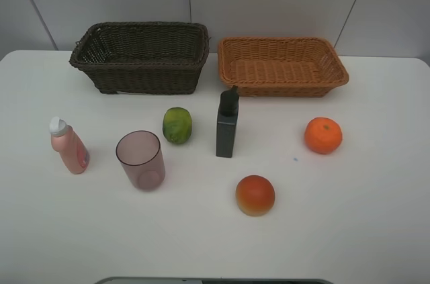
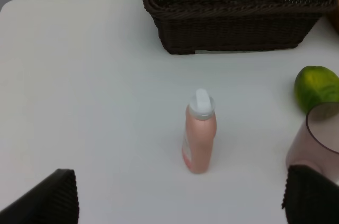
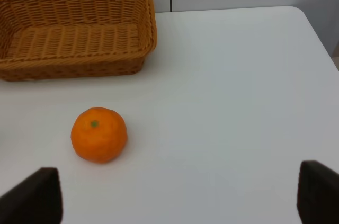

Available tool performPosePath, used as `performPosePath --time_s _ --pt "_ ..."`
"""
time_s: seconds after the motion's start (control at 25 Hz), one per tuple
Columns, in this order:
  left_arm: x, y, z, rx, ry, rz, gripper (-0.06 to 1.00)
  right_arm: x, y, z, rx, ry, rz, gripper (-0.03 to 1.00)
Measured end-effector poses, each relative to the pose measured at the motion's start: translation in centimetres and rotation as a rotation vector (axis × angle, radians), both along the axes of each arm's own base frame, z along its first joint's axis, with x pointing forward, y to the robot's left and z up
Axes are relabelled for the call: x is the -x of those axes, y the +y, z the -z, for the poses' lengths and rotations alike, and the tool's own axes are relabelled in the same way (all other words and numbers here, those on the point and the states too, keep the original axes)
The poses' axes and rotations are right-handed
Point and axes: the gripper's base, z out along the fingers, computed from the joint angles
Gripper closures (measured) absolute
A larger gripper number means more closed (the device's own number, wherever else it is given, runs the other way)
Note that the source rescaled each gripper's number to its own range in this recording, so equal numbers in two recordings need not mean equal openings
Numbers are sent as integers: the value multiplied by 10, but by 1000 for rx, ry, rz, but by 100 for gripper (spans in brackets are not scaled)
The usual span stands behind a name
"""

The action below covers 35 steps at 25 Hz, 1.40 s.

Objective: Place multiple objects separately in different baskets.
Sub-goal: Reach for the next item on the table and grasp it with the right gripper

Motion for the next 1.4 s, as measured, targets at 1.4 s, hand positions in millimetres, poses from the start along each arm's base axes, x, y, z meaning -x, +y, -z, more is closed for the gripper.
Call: performPosePath --time_s 1.4 --pt "0 0 0 0 0 0 -5 0 0 0 1 0 -13 10"
